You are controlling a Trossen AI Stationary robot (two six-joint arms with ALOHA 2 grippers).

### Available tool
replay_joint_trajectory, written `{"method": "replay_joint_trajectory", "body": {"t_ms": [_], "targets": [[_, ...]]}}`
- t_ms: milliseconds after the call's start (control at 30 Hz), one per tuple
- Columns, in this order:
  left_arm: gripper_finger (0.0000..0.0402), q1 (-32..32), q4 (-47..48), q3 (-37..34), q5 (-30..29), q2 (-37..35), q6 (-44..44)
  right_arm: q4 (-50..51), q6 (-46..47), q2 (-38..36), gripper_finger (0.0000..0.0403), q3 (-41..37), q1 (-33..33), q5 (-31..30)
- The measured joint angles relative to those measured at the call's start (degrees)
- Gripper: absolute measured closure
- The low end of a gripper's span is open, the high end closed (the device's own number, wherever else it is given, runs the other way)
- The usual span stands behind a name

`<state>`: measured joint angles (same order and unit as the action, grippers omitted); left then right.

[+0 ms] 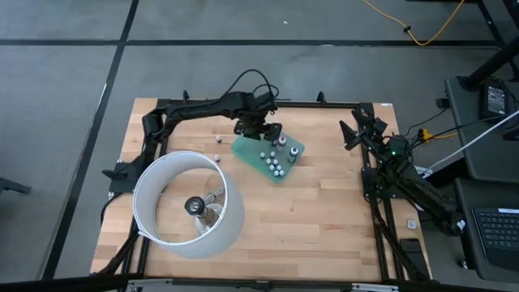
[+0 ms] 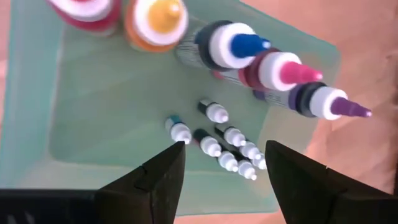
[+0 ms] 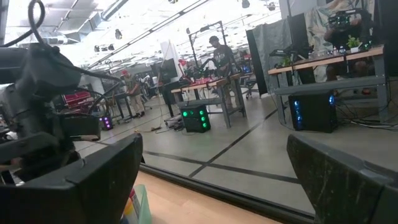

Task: Pick & Place food coloring
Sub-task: Put the small red food coloring bottle into the green bin

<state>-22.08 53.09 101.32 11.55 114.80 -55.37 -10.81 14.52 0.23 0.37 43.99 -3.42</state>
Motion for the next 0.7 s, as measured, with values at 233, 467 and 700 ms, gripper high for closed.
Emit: {"method": "replay_joint_trajectory", "body": {"t_ms": [233,467,700], "targets": [[0.0188,-2.8,-3.1,-7.6,-1.4,-5.1,-1.8,0.0,0.0,0.0,0.0004,0.0,0.0,0.0],[0.0188,-5.3,-4.0,-19.3,-6.7,-15.1,-3.7,0.0,0.0,0.0,0.0004,0.0,0.0,0.0],[0.0188,-9.3,-3.7,-25.3,-9.9,-19.0,-3.5,0.0,0.0,0.0,0.0004,0.0,0.0,0.0]]}}
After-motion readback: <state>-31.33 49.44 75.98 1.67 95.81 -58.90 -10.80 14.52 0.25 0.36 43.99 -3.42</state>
